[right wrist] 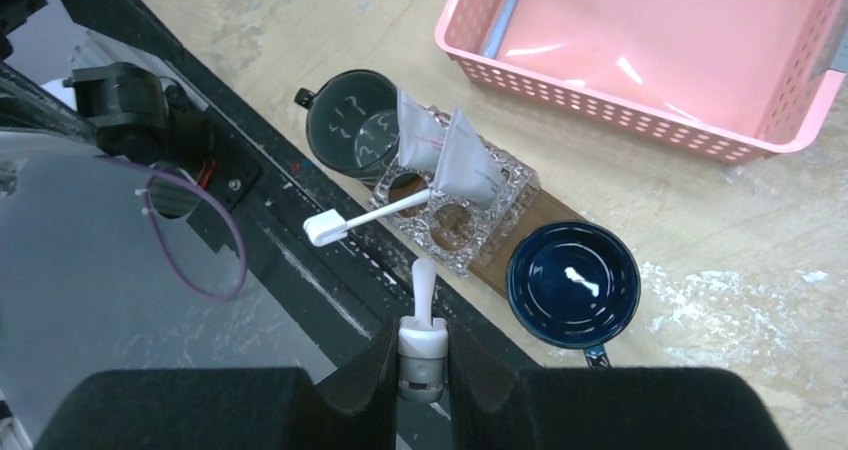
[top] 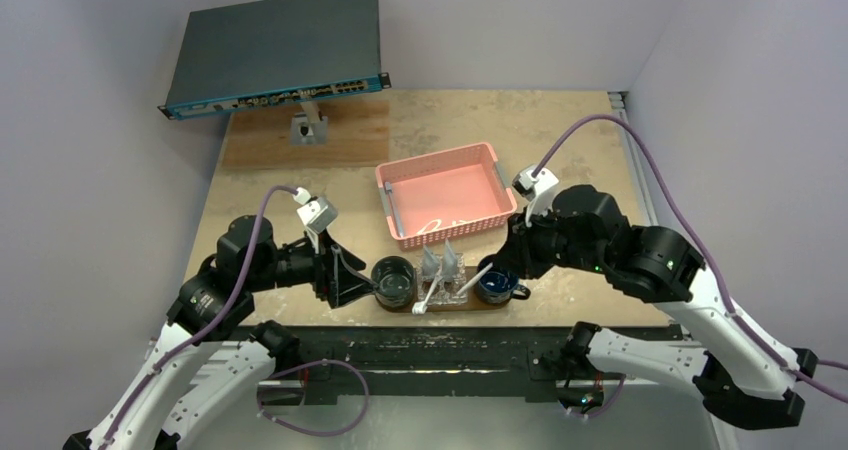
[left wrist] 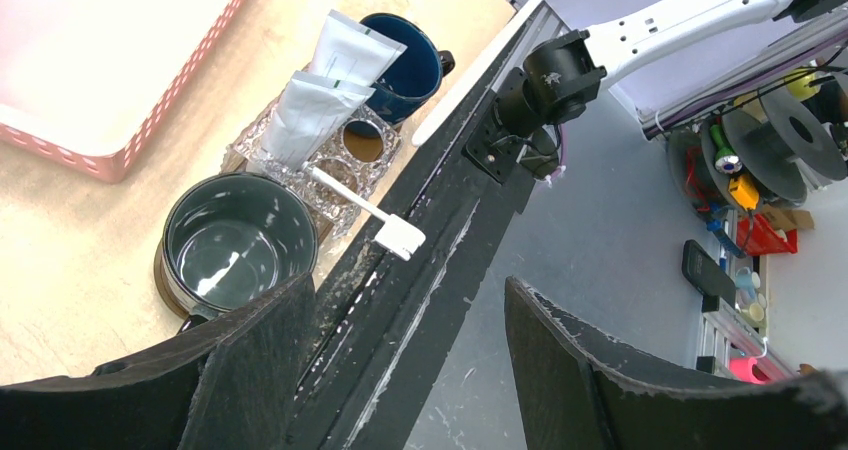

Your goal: Prepare toiletry sets of a toothbrush and toothpaste on the tray

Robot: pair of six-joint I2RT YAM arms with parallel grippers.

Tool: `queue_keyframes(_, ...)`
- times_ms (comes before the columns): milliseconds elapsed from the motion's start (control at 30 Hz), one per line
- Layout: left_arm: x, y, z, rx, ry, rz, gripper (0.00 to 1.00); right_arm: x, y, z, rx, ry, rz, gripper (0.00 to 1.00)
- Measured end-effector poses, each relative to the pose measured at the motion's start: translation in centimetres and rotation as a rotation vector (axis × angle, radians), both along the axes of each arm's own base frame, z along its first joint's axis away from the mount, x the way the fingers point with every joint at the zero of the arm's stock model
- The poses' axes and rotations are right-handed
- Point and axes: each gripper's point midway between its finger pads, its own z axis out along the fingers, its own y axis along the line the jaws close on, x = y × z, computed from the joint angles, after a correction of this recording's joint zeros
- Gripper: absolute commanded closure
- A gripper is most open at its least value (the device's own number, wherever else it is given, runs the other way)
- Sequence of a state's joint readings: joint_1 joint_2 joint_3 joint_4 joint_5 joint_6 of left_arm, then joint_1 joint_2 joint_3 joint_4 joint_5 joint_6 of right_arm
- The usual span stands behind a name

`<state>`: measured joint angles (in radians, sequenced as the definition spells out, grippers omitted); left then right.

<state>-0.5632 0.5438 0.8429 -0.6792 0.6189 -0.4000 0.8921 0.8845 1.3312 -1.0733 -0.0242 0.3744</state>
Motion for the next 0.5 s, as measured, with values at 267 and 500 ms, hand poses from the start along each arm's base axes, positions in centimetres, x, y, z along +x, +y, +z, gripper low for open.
queue_keyframes(267, 0.0, 0.0, 0.0, 0.0, 0.0, 0.0, 0.31, 0.9, 1.2, -0.5, -0.031, -0.019, -0.025, 1.0)
queue_keyframes(500, 0.1, -0.1, -0.1, 0.004, 0.006, 0.0, 0.31, 0.8, 2.1, -0.3, -0.021, -0.052, -0.018, 1.0)
